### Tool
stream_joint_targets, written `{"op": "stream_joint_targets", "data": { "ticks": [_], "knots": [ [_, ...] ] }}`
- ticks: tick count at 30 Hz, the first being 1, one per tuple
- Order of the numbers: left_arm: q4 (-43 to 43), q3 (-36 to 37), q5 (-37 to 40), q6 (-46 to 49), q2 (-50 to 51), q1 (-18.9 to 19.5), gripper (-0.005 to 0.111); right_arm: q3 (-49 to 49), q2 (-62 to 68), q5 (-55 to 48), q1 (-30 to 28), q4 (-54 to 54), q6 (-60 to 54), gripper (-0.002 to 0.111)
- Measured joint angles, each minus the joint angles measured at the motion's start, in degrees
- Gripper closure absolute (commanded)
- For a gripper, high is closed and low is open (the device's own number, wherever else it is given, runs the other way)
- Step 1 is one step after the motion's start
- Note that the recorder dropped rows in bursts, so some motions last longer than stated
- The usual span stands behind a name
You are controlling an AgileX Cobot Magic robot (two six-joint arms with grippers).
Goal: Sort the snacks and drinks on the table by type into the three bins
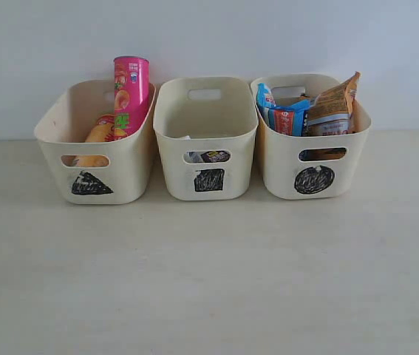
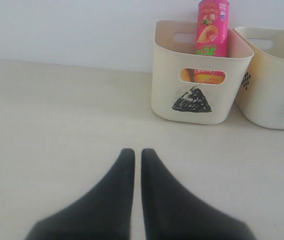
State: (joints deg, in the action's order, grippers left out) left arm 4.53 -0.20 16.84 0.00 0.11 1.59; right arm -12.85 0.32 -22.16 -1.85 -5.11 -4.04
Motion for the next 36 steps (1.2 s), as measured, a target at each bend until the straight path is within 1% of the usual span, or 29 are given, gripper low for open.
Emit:
{"op": "stream_joint_targets", "data": {
  "ticks": [9, 16, 36],
  "knots": [
    [0.0, 0.0, 0.0, 0.0, 0.0, 0.0, 0.103, 12.4, 0.0, 7.1, 0.0, -0.2, -0.1, 0.107],
    [0.0, 0.0, 0.0, 0.0, 0.0, 0.0, 0.103, 12.6, 0.0, 3.7, 0.0, -0.2, -1.3, 0.107],
    [0.0, 0.0, 0.0, 0.0, 0.0, 0.0, 0.103, 12.6, 0.0, 3.5, 0.0, -0.2, -1.5, 0.107]
  ]
}}
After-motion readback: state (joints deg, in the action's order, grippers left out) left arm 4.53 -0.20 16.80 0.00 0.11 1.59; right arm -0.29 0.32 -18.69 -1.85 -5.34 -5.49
